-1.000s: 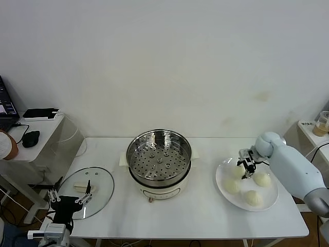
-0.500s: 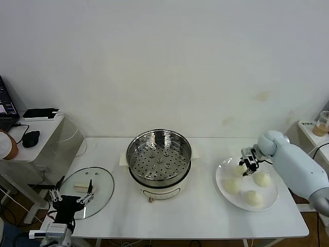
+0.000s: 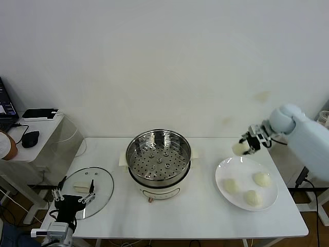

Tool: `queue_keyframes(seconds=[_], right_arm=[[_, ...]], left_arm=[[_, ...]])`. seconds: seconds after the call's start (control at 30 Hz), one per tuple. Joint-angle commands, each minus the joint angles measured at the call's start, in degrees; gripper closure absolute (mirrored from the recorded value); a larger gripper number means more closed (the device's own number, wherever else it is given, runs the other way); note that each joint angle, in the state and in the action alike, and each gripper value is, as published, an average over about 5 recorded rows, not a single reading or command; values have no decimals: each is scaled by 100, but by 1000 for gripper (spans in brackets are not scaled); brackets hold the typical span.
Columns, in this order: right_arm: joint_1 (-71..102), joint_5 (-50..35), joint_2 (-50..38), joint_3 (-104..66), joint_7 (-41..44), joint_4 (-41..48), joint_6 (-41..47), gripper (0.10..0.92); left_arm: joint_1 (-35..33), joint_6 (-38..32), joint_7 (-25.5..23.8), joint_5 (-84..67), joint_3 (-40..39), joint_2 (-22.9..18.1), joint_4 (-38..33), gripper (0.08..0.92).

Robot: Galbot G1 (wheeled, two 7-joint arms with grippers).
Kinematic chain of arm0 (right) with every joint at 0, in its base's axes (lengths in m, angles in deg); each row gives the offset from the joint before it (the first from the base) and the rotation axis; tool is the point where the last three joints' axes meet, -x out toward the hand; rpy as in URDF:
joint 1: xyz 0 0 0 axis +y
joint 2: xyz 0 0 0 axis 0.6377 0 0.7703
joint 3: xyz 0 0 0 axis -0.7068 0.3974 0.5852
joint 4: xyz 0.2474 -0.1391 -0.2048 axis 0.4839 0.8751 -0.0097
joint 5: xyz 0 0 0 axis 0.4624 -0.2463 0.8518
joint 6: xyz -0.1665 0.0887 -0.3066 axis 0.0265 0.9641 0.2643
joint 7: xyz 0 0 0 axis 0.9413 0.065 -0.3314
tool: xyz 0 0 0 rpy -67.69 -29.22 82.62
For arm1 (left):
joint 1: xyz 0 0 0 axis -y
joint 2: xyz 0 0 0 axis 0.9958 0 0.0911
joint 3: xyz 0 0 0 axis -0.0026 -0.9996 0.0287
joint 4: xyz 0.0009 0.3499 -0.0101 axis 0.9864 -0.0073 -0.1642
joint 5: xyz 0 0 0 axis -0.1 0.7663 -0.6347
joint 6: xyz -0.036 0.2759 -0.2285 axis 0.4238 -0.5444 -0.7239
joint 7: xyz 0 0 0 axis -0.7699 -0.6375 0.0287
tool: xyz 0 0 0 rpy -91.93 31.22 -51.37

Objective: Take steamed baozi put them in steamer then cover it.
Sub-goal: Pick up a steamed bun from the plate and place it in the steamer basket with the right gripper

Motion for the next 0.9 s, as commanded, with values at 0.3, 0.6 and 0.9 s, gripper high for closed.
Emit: queue_keyframes(seconds=[0.3, 0.6, 0.9], right_arm=[[-1698, -1191, 2183, 1846, -517, 38, -499, 499], [-1406, -368, 3172, 2458, -806, 839, -1374, 499], [-1113, 693, 3719, 2534, -1174, 1717, -2316, 499]], left_arm=[[-6, 24, -5, -83, 153, 87, 10, 177], [-6, 29, -5, -76, 274, 43, -8, 177], [7, 55, 2, -59, 289, -73, -102, 177]])
